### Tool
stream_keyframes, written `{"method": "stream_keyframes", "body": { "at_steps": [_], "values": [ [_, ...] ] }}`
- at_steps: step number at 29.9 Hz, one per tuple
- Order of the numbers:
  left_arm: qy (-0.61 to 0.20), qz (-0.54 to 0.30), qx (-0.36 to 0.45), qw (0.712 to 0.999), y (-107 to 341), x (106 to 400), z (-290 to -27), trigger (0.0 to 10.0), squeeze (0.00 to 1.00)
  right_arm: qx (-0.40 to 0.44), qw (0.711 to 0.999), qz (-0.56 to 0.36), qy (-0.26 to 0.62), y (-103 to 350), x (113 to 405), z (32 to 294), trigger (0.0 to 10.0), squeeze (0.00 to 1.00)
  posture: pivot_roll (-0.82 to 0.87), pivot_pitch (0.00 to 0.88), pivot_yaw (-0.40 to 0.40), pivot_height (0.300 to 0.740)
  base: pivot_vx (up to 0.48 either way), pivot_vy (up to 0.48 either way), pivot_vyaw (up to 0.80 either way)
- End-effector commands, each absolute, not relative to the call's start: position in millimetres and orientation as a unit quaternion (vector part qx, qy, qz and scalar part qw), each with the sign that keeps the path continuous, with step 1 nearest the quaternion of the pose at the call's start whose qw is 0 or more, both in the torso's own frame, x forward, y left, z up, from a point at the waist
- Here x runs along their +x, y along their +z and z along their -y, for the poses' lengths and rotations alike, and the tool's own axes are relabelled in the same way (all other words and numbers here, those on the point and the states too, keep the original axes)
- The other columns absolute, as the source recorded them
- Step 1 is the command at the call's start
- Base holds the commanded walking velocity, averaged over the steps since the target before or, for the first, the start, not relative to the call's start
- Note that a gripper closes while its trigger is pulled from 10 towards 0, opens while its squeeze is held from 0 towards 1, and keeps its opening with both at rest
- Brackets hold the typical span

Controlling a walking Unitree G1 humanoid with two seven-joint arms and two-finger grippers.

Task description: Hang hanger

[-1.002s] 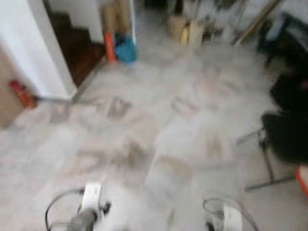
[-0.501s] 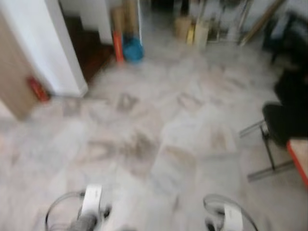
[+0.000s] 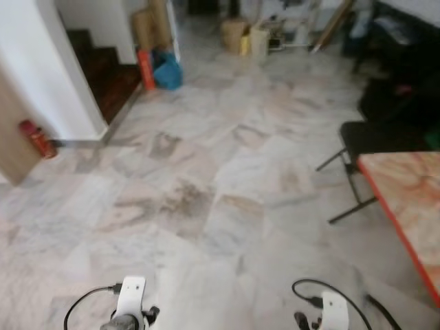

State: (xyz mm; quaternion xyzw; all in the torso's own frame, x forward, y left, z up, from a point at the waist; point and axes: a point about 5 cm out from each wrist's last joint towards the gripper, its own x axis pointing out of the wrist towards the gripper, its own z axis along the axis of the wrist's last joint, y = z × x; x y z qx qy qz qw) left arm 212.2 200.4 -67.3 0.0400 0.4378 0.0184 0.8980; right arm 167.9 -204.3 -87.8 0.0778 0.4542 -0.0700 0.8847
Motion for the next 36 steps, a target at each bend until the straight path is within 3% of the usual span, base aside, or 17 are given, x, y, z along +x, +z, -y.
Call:
{"method": "stream_keyframes", "body": {
  "at_steps": [1,18,23,27,36],
  "values": [
    [0.017,-0.439,0.05,0.897,-67,212,-204,10.0,0.0,0.088,0.884,-0.454,-0.07,-89,168,199,10.0,0.0,-0.04,0.0,0.03,0.74,-0.322,0.0,0.0],
    [0.038,-0.428,0.034,0.903,-64,221,-193,10.0,0.0,0.094,0.885,-0.445,-0.096,-84,177,205,10.0,0.0,-0.04,0.0,0.015,0.74,-0.321,0.0,0.0],
    [0.052,-0.446,0.025,0.893,-71,209,-193,10.0,0.0,0.111,0.878,-0.451,-0.116,-88,168,205,10.0,0.0,-0.05,0.0,0.017,0.74,-0.322,0.0,0.0],
    [0.061,-0.455,0.032,0.888,-74,201,-199,10.0,0.0,0.113,0.894,-0.421,-0.101,-83,178,198,10.0,0.0,-0.02,0.0,0.011,0.74,-0.324,0.0,0.0],
    [0.106,-0.46,0.033,0.881,-81,181,-216,10.0,0.0,0.082,0.884,-0.459,-0.03,-93,161,179,10.0,0.0,0.12,0.0,-0.085,0.74,-0.325,0.0,0.0]
  ]
}}
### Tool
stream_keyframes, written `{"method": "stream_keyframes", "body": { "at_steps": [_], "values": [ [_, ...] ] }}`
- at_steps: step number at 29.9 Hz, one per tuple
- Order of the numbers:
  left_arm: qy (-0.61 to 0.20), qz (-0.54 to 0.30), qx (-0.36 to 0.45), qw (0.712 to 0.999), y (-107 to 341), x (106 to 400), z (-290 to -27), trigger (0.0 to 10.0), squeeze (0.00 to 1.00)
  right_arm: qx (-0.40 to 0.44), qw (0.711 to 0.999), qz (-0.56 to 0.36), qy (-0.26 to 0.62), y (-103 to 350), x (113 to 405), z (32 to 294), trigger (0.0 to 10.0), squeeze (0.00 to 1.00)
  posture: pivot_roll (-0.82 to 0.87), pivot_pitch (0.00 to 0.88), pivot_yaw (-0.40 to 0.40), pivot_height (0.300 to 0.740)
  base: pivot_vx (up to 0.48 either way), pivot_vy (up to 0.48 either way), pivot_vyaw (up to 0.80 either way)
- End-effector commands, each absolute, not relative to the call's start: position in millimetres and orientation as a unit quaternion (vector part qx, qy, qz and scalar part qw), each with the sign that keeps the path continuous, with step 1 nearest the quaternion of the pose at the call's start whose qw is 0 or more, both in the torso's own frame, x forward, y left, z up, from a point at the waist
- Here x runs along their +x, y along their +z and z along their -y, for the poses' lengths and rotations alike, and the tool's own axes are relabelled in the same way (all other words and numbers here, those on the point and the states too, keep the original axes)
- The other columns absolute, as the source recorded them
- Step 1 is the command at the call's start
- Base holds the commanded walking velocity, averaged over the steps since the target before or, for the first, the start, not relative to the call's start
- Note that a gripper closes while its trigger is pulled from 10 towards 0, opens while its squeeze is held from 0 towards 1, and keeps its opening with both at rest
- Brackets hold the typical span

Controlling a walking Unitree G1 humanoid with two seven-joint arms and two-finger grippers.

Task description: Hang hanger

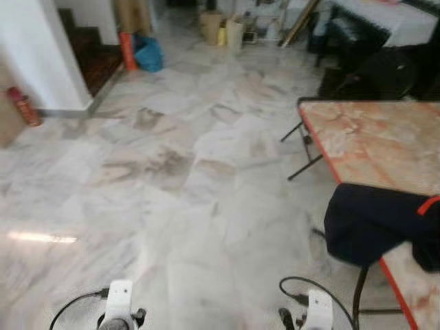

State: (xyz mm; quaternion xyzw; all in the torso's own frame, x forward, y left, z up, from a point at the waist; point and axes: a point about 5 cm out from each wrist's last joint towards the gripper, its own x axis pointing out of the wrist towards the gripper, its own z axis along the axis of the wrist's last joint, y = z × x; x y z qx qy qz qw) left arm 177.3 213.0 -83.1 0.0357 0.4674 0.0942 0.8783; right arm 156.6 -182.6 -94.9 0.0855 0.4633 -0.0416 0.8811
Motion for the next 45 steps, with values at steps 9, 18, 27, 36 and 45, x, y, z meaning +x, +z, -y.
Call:
{"method": "stream_keyframes", "body": {
  "at_steps": [9,18,27,36,45],
  "values": [
    [0.105,-0.464,0.013,0.879,-81,186,-204,10.0,0.0,0.085,0.888,-0.45,-0.052,-88,172,194,10.0,0.0,0.11,0.0,-0.069,0.74,-0.329,0.0,0.0],
    [0.056,-0.466,0.015,0.883,-83,191,-174,10.0,0.0,0.093,0.891,-0.43,-0.113,-81,175,223,10.0,0.0,0.0,0.0,-0.026,0.74,-0.338,0.0,-0.73],
    [0.064,-0.457,0.041,0.886,-76,181,-233,10.0,0.0,0.098,0.883,-0.44,-0.131,-85,164,225,10.0,0.0,-0.03,0.0,-0.015,0.74,-0.337,0.0,-0.3],
    [0.095,-0.483,0.038,0.869,-83,154,-251,10.0,0.0,0.098,0.883,-0.444,-0.115,-82,176,221,10.0,0.0,0.03,0.0,0.012,0.74,-0.342,0.0,-0.39],
    [0.116,-0.492,0.043,0.862,-75,139,-291,10.0,0.0,0.101,0.885,-0.44,-0.111,-80,181,220,10.0,0.0,0.02,0.0,0.014,0.74,-0.343,0.0,-0.72]
  ]
}}
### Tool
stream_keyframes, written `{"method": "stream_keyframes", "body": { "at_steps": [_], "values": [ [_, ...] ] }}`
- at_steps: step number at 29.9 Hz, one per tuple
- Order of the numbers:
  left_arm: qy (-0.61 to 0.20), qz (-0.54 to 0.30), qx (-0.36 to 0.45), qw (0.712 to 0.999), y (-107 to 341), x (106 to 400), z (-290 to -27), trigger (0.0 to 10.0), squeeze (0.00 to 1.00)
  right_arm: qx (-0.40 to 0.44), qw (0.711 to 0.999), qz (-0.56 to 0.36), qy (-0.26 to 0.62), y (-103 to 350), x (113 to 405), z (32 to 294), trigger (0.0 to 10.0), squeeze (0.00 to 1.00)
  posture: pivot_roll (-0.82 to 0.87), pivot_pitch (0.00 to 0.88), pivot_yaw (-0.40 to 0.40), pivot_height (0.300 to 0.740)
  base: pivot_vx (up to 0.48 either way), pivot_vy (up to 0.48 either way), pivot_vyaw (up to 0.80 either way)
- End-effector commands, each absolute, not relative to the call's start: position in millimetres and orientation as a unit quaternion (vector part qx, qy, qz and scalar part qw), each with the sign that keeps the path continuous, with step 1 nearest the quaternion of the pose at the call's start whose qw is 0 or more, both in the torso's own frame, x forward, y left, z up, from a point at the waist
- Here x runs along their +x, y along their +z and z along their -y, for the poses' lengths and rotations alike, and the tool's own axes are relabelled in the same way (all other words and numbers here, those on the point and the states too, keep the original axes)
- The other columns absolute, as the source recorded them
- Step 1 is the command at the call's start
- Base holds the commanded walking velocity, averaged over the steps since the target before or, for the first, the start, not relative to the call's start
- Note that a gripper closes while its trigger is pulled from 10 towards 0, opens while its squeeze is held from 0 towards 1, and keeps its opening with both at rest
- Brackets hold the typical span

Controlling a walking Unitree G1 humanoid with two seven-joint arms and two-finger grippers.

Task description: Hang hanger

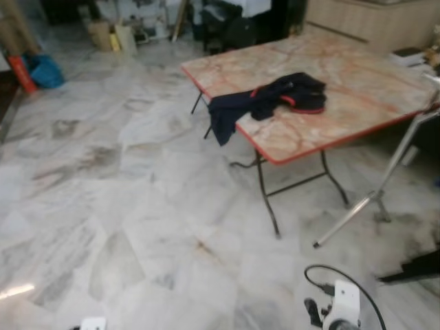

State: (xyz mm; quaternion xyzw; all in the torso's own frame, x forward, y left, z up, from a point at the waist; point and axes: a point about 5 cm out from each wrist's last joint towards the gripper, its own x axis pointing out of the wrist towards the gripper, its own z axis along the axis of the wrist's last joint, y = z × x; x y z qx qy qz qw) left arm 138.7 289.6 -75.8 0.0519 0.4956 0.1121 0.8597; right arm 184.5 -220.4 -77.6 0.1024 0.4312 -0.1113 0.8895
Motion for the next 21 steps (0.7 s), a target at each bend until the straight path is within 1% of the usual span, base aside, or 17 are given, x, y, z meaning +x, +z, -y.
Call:
{"method": "stream_keyframes", "body": {
  "at_steps": [1,6,12,17,21],
  "values": [
    [0.118,-0.492,0.042,0.862,-75,139,-292,10.0,0.0,0.099,0.885,-0.441,-0.11,-80,180,221,10.0,0.0,0.02,0.0,0.012,0.74,-0.345,0.0,-0.72],
    [0.118,-0.493,0.04,0.861,-75,136,-294,10.0,0.0,0.096,0.884,-0.442,-0.113,-79,179,225,10.0,0.0,0.0,0.0,0.005,0.74,-0.343,0.0,-0.72],
    [0.112,-0.504,0.032,0.856,-81,131,-284,10.0,0.0,0.091,0.885,-0.441,-0.116,-80,178,226,10.0,0.0,-0.01,0.0,-0.014,0.74,0.0,0.0,-0.72],
    [0.09,-0.493,0.022,0.865,-83,141,-266,10.0,0.0,0.083,0.886,-0.443,-0.109,-80,177,225,10.0,0.0,0.0,0.0,-0.024,0.74,0.0,0.0,-0.71],
    [0.071,-0.491,0.032,0.868,-83,146,-260,10.0,0.0,0.083,0.888,-0.439,-0.106,-80,178,224,10.0,0.0,-0.01,0.0,-0.023,0.74,0.0,0.0,0.0]
  ]
}}
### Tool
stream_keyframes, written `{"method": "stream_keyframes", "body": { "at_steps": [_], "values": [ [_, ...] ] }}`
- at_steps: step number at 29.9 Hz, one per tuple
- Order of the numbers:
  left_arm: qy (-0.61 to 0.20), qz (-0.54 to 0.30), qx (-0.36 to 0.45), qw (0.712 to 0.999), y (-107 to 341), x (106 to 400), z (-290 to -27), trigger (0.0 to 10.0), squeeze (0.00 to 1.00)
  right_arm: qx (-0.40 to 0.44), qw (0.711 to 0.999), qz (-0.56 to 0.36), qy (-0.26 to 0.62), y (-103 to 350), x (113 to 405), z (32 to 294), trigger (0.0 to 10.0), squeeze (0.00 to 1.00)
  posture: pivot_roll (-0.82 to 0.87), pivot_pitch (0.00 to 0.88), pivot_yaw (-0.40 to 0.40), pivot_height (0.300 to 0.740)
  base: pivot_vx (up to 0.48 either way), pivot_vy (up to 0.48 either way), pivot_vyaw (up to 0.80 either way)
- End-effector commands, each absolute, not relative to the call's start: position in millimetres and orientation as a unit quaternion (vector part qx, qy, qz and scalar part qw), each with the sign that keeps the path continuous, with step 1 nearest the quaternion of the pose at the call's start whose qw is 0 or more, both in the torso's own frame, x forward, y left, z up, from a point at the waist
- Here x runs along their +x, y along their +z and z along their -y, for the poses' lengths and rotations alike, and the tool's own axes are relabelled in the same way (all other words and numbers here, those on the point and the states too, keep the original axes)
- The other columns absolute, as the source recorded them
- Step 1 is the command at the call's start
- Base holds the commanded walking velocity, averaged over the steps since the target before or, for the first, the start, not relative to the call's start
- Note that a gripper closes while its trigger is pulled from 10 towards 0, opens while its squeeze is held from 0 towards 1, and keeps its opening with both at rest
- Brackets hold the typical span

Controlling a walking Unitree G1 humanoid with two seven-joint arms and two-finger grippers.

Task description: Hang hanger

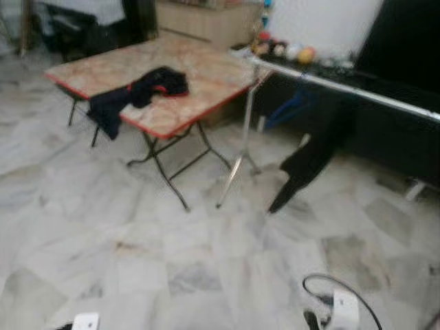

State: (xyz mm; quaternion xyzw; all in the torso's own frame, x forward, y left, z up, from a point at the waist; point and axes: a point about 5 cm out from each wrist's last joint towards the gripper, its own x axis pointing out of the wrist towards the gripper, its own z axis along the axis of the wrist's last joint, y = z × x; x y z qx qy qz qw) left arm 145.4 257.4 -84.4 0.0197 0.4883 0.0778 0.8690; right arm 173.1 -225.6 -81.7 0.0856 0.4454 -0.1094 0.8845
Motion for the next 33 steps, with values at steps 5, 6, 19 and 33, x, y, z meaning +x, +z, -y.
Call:
{"method": "stream_keyframes", "body": {
  "at_steps": [5,6,19,33],
  "values": [
    [0.061,-0.486,0.047,0.871,-79,161,-256,10.0,0.0,0.085,0.887,-0.44,-0.109,-81,176,223,10.0,0.0,-0.01,0.0,-0.01,0.74,0.0,0.0,0.0],
    [0.062,-0.482,0.046,0.873,-77,165,-256,10.0,0.0,0.086,0.886,-0.441,-0.113,-81,175,223,10.0,0.0,-0.01,0.0,-0.01,0.74,0.0,0.0,0.0],
    [0.006,-0.405,0.066,0.912,-61,213,-221,10.0,0.0,0.09,0.889,-0.439,-0.095,-82,177,213,10.0,0.0,0.01,0.0,-0.016,0.74,0.0,0.0,0.0],
    [-0.05,-0.438,0.05,0.896,-77,200,-171,10.0,0.0,0.094,0.894,-0.43,-0.086,-82,179,207,10.0,0.0,-0.01,0.0,-0.004,0.74,0.0,0.0,0.0]
  ]
}}
